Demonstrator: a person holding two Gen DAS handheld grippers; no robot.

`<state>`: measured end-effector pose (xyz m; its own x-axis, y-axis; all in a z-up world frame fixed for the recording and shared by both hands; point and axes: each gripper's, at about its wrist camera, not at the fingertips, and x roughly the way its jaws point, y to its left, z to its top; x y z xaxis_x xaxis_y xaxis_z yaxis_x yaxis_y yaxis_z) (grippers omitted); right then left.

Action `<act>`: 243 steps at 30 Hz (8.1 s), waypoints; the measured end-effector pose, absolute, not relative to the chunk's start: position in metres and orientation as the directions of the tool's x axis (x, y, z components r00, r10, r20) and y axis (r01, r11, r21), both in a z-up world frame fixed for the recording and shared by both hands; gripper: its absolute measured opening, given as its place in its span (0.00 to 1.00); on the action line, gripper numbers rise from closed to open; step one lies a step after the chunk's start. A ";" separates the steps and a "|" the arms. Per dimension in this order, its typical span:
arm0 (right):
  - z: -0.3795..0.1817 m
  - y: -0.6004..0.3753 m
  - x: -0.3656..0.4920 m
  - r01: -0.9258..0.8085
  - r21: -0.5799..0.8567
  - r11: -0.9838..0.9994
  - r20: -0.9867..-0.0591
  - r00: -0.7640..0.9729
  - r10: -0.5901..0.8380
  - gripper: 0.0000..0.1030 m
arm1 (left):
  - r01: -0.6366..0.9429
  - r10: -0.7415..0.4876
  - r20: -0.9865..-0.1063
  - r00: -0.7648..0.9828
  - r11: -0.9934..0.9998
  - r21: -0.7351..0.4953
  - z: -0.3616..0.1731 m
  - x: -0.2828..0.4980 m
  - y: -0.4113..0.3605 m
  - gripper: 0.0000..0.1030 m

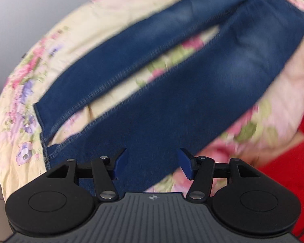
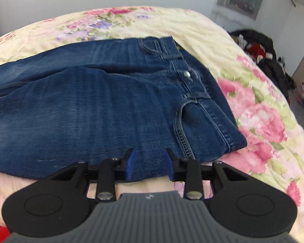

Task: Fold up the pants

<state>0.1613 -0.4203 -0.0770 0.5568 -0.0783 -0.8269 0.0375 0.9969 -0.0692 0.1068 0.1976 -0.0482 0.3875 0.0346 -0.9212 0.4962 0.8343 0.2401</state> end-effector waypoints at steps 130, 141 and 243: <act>-0.126 -0.253 0.382 -0.272 -0.443 0.854 -0.684 0.719 -0.126 0.63 | 0.530 0.244 -0.853 0.461 0.695 0.486 -0.114 0.227 0.229 0.73; -0.131 -0.234 0.391 -0.260 -0.549 0.794 -0.672 0.703 -0.234 0.66 | 0.388 0.125 -0.824 0.553 0.836 0.388 -0.094 0.239 0.268 0.00; -0.145 -0.234 0.407 -0.070 -0.577 0.814 -0.555 0.764 -0.328 0.69 | -0.312 0.373 -0.675 0.636 0.925 0.218 -0.083 0.354 0.431 0.04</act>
<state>0.4070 -0.2335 -0.1452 0.7641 -0.3282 -0.5554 -0.0698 0.8139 -0.5768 0.3541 0.4308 -0.0826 0.6362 0.3734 -0.6751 -0.3116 0.9249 0.2179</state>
